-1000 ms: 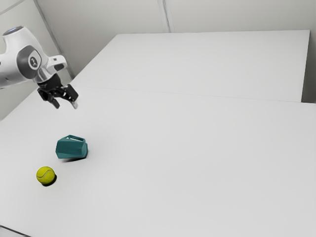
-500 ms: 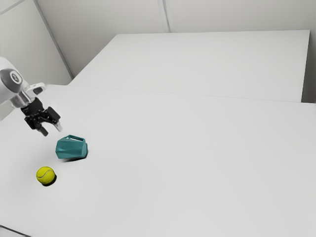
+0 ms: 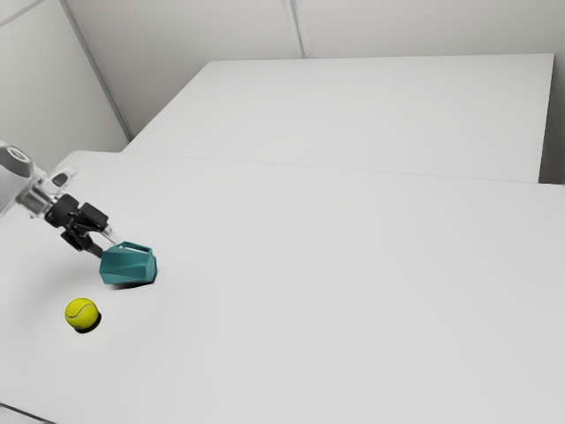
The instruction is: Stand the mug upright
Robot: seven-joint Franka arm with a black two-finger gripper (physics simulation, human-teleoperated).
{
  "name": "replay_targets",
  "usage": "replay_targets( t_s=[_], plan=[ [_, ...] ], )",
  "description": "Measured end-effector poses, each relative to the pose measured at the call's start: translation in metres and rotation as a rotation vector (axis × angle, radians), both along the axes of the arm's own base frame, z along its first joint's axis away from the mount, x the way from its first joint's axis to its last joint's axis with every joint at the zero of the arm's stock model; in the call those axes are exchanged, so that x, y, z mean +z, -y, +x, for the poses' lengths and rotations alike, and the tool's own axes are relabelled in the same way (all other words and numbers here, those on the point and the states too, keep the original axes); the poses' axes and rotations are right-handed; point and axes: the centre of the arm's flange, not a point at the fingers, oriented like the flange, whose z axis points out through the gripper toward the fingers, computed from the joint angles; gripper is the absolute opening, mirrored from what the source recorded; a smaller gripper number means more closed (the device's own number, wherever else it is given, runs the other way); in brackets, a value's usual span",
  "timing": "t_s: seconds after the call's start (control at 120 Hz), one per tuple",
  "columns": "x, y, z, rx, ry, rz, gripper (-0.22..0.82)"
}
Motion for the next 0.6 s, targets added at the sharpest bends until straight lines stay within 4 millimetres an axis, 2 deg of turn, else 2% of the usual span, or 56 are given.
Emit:
replay_targets(
  t_s=[0.367, 0.408, 0.6],
  plan=[
    [-0.022, 0.010, -0.010, 0.029, 0.060, -0.132, 0.59],
    [-0.022, 0.011, -0.010, 0.027, 0.063, -0.134, 0.53],
    [-0.024, 0.009, -0.013, 0.028, 0.070, -0.139, 0.11]
  ],
)
